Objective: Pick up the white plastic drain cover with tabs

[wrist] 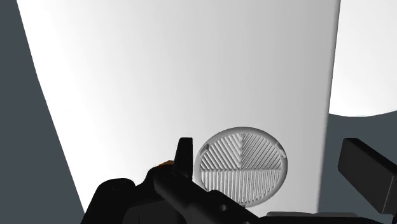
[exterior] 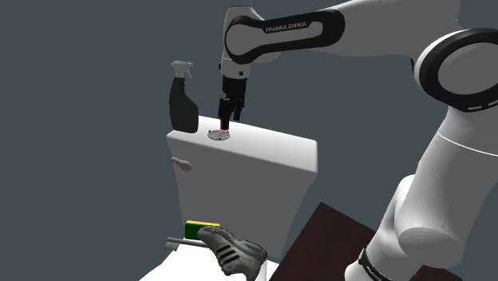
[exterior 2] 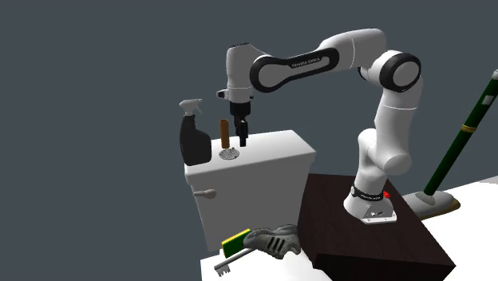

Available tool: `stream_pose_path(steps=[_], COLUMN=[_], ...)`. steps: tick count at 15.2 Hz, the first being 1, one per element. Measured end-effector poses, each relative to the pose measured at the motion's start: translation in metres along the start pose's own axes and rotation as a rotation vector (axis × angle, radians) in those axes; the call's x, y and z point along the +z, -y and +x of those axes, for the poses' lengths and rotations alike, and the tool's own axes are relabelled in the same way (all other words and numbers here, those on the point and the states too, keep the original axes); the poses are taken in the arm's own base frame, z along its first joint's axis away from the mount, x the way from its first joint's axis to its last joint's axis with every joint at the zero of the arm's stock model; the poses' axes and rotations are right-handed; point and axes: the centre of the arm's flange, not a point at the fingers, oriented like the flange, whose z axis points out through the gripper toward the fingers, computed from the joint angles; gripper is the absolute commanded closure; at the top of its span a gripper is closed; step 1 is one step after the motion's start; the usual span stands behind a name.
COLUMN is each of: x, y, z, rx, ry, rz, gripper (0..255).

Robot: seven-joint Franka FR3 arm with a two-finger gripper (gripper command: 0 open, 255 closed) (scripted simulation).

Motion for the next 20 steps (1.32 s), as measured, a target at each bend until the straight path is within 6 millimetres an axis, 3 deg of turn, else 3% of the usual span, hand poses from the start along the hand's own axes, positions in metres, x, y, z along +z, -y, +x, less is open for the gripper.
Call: stream_pose_path(steps=[3,9,10,20], x=[0.012,0.042,0.044,0.046], y=[-0.002,-0.004,-0.004,-0.004], z=[0.020,0.022,0.022,0.023], rx=[-0.022,-0.025,-0.025,-0.025], ry=[0.009,0.010,0.010,0.008], rz=[-0.002,-0.002,-0.003,-0.003], gripper=[0,0,255,255])
